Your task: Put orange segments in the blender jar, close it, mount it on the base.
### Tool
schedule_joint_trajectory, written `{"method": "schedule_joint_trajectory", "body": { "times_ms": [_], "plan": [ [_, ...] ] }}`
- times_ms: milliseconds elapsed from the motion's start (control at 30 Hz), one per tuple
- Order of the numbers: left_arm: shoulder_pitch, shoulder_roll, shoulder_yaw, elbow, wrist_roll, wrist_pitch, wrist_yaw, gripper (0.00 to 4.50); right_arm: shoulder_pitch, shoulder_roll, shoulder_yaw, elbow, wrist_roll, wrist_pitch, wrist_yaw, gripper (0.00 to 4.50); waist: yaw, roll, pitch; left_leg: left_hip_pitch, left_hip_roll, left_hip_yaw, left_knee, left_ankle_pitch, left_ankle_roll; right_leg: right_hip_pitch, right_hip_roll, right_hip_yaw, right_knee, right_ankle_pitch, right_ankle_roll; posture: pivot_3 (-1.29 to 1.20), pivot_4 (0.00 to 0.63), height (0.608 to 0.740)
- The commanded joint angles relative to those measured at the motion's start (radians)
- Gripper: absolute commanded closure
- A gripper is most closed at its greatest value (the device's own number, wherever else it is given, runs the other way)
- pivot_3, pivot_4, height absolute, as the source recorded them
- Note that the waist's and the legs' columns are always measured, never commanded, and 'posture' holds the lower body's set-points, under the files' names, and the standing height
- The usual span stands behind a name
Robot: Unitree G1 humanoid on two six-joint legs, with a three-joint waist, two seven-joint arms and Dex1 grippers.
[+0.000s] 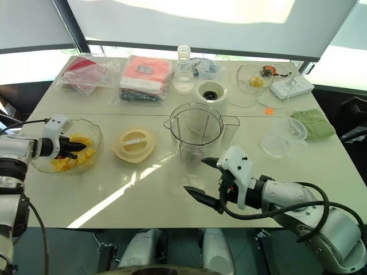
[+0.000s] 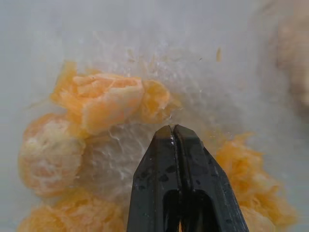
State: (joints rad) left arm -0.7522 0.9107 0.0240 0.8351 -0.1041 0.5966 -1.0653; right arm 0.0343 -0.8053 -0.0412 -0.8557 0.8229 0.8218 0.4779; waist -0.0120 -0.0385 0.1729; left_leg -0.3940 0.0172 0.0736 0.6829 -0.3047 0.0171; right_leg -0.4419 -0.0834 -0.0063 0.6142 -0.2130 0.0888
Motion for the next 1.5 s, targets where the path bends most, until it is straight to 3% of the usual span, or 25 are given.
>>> {"method": "schedule_joint_trajectory", "body": {
  "times_ms": [33,300,467,567,733,1133,1500],
  "plan": [
    [-0.046,0.095,0.068,-0.068,-0.069,-0.019,-0.127,4.45,0.013,0.008,0.005,0.003,-0.031,-0.037,0.024,0.00,0.001,0.000,0.000,0.000,0.000,0.000,0.000,0.000,0.000,0.000,0.000,0.000,0.000,0.000,0.000,0.00,0.150,0.740],
    [-0.090,0.179,0.096,-0.079,-0.122,0.010,-0.258,4.45,0.029,0.029,0.033,0.035,-0.090,-0.063,0.051,0.00,0.004,0.000,0.000,0.001,-0.001,0.001,0.001,0.000,0.000,0.001,-0.001,0.000,0.000,0.000,0.000,0.00,0.150,0.740],
    [-0.046,0.190,0.053,-0.080,-0.070,-0.056,-0.256,4.45,0.036,0.039,0.030,0.037,-0.105,-0.066,0.060,0.00,0.002,0.000,0.000,0.000,-0.001,0.001,0.001,0.000,0.000,0.001,0.000,0.000,0.000,0.000,0.000,0.00,0.150,0.740],
    [0.000,0.162,0.019,-0.113,-0.040,-0.043,-0.215,3.62,0.035,0.045,0.027,0.038,-0.114,-0.066,0.064,0.00,0.000,0.001,0.000,0.001,-0.001,0.001,0.001,0.000,0.000,0.001,0.001,0.000,0.000,0.000,0.000,0.00,0.150,0.740],
    [0.043,0.111,-0.015,-0.121,-0.004,-0.035,-0.140,0.97,0.040,0.051,0.030,0.038,-0.126,-0.066,0.067,0.00,0.005,0.000,0.000,0.001,-0.001,0.001,0.001,0.000,0.000,0.002,0.001,0.000,0.001,0.000,0.000,0.00,0.150,0.740],
    [0.098,0.071,-0.104,-0.109,0.087,-0.042,-0.095,0.97,0.064,0.067,0.035,0.022,-0.146,-0.065,0.054,0.00,0.003,0.000,0.000,0.001,-0.001,0.001,0.001,0.000,0.000,0.001,0.001,0.000,0.001,0.000,0.000,0.00,0.150,0.740],
    [0.029,-0.039,-0.157,0.075,0.170,-0.091,0.025,0.97,0.045,0.085,0.043,0.035,-0.183,-0.066,0.054,0.00,0.005,0.001,-0.001,0.002,-0.001,0.001,0.001,0.000,0.000,0.002,0.001,0.000,0.001,0.000,0.000,0.00,0.150,0.740]
  ]
}}
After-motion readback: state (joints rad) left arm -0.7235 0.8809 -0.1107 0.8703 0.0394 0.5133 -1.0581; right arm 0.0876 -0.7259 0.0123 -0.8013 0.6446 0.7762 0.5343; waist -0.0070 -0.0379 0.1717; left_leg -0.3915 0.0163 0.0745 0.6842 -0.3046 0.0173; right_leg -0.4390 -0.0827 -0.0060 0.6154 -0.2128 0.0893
